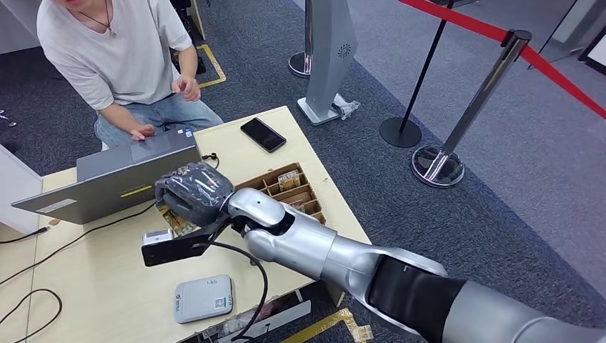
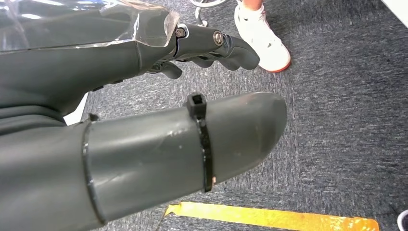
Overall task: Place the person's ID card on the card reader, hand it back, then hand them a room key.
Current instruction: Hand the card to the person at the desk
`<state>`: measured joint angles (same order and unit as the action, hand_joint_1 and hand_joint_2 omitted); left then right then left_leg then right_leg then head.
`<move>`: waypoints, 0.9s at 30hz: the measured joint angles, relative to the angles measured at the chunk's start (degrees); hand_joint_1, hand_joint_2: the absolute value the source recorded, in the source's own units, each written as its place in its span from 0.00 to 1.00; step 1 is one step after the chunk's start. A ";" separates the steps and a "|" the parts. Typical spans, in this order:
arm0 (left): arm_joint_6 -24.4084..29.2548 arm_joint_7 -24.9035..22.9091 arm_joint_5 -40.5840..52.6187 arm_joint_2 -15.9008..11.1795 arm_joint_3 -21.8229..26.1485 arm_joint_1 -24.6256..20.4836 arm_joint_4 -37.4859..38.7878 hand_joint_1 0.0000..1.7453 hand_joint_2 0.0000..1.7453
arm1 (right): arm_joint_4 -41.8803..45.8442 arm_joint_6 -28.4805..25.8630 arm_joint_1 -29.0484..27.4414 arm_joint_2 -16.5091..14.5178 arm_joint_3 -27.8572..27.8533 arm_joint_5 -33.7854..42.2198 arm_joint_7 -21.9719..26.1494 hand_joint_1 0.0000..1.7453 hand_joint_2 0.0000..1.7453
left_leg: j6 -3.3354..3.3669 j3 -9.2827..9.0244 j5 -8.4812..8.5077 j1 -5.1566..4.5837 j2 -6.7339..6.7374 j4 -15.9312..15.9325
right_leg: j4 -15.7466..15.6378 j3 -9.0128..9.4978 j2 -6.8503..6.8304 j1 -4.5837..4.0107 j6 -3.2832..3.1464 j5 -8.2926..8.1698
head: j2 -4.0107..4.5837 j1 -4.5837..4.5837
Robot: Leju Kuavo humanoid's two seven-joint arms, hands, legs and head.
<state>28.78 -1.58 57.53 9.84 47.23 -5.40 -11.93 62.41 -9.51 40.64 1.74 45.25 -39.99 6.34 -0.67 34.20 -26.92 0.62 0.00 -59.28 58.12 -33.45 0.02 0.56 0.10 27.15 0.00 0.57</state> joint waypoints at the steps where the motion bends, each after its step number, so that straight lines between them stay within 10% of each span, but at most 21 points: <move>1: -0.04 0.05 -0.02 -0.01 0.01 -0.01 0.00 0.00 0.00 | 0.79 -0.39 0.28 0.28 -0.73 -0.15 0.05 1.00 1.00 | 0.00 0.00 0.00 0.00 0.00 0.00 | 0.00 0.00 0.00 0.00 0.00 0.00 | 0.00 0.00; 27: -1.22 1.63 2.05 0.02 -0.17 -0.84 0.00 0.00 0.00 | -16.62 -25.28 15.89 -5.08 -9.21 -16.79 -0.27 1.00 1.00 | -0.01 0.00 0.02 0.01 0.00 0.00 | 0.03 0.01 0.01 -0.01 0.00 -0.02 | 0.00 0.00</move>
<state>27.56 0.05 59.58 9.86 47.06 -6.24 -11.93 45.79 -34.79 56.54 -3.34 36.04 -56.78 6.07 -0.67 34.20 -26.90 0.63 0.01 -59.29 58.15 -33.44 0.03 0.55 0.10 27.14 0.00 0.57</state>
